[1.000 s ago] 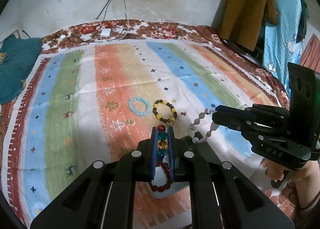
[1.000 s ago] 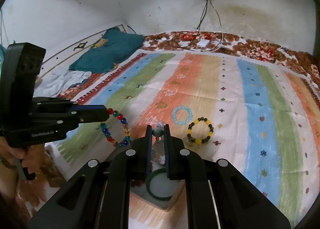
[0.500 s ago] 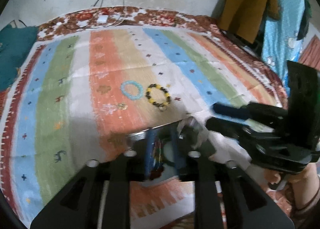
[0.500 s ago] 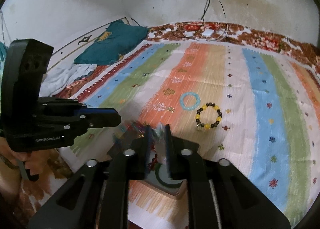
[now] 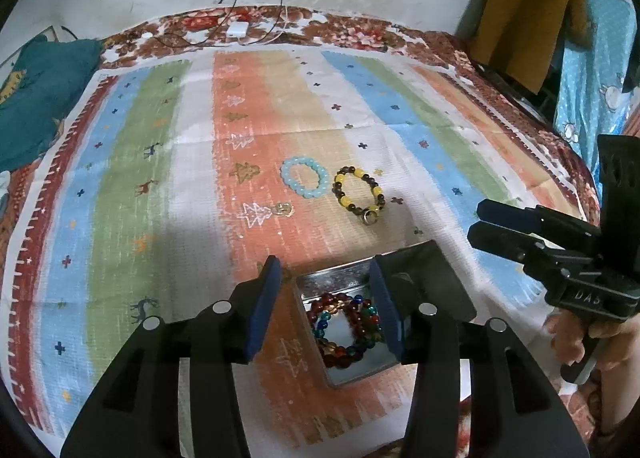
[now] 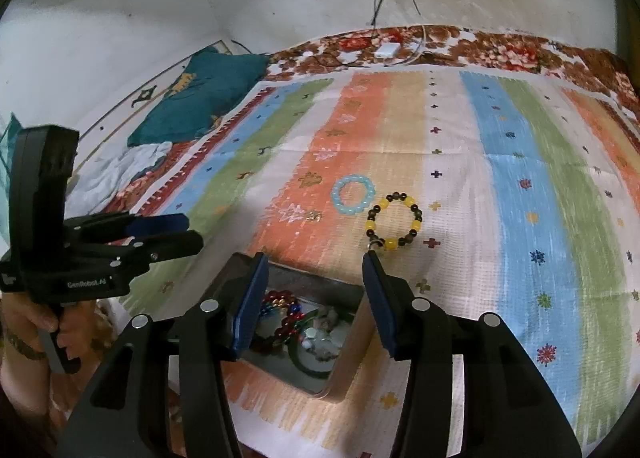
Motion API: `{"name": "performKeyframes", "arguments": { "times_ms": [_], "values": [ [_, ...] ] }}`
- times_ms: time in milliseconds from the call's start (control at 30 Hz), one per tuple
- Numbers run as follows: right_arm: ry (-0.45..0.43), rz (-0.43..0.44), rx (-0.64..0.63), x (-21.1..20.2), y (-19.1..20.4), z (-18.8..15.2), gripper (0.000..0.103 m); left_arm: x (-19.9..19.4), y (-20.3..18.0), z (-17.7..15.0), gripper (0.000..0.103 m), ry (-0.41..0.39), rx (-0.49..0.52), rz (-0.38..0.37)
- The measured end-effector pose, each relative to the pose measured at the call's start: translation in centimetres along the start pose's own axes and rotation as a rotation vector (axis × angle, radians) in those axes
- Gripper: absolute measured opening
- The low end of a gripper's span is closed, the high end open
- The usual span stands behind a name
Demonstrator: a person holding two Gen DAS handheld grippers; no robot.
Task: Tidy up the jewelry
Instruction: 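Open both tools to drop the two bracelets into the tin, then raise both tools from the tin toward the light blue and yellow-black bracelets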
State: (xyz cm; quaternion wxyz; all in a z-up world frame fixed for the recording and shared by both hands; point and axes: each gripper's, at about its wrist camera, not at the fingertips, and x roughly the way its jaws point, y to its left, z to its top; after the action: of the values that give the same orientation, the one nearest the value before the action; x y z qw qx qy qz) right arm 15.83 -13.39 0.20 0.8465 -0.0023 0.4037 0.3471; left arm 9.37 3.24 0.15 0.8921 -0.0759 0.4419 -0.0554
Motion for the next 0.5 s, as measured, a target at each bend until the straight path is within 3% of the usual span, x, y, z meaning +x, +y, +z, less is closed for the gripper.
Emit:
{"name": "performKeyframes", "arguments": {
  "times_ms": [200, 500],
  "values": [
    [0.044, 0.018, 0.05, 1.3, -1.4, 0.5, 0.058, 0.8, 0.8, 0.3, 0.052, 0.017, -0.018, -0.004],
    [0.097, 0.046, 0.122, 3.1, -2.8, 1.2, 0.059, 2.3, 1.9, 1.5, 0.057, 0.037, -0.042, -0.01]
  ]
}}
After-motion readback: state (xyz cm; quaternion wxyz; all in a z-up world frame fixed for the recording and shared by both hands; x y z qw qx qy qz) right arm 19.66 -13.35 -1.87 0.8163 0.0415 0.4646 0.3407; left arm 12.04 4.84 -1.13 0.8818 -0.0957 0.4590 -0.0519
